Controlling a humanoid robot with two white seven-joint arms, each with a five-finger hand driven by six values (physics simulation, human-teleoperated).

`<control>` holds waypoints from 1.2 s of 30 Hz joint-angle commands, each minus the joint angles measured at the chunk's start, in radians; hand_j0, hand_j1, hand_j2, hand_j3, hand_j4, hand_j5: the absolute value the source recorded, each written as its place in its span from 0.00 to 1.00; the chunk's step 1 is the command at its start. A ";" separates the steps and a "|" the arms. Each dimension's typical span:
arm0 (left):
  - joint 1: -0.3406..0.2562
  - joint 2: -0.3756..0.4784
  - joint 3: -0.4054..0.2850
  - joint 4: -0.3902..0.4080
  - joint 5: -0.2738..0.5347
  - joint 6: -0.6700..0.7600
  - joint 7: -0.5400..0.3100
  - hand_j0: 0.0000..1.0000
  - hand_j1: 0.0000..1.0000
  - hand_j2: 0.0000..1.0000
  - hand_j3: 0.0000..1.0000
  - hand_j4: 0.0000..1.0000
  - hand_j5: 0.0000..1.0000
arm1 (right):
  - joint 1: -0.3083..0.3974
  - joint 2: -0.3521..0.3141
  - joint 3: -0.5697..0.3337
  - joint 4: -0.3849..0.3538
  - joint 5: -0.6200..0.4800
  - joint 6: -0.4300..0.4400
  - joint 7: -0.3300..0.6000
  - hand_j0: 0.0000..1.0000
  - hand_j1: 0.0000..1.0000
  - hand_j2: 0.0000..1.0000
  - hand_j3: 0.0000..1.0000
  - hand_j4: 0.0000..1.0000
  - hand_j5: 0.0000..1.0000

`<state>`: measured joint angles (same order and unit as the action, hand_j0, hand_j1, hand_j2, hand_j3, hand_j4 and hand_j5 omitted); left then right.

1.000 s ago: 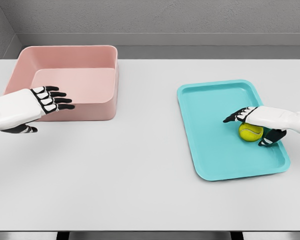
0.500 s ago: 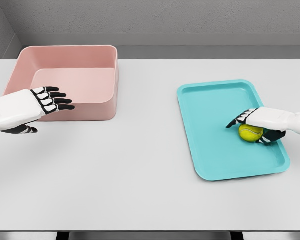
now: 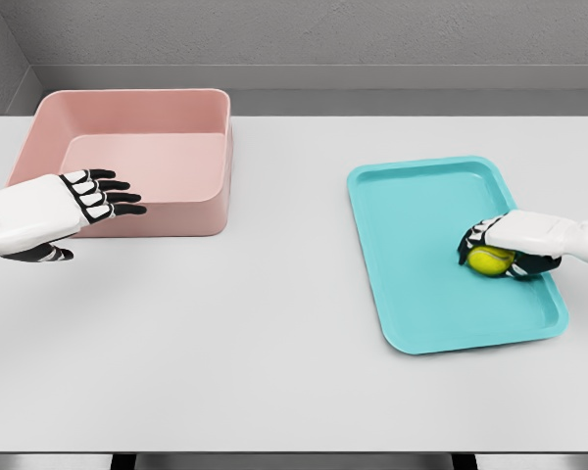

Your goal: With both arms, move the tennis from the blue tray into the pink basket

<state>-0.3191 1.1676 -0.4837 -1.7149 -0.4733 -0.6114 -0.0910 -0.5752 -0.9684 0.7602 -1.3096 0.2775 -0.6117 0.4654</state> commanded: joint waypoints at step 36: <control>0.002 0.000 0.000 0.000 0.005 0.000 0.001 1.00 1.00 1.00 1.00 1.00 1.00 | -0.097 0.120 -0.006 -0.320 0.029 0.001 0.065 0.38 0.38 0.38 0.38 0.38 0.38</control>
<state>-0.3175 1.1670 -0.4836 -1.7150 -0.4741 -0.6113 -0.0910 -0.6719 -0.8703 0.7540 -1.5909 0.3044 -0.6144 0.5210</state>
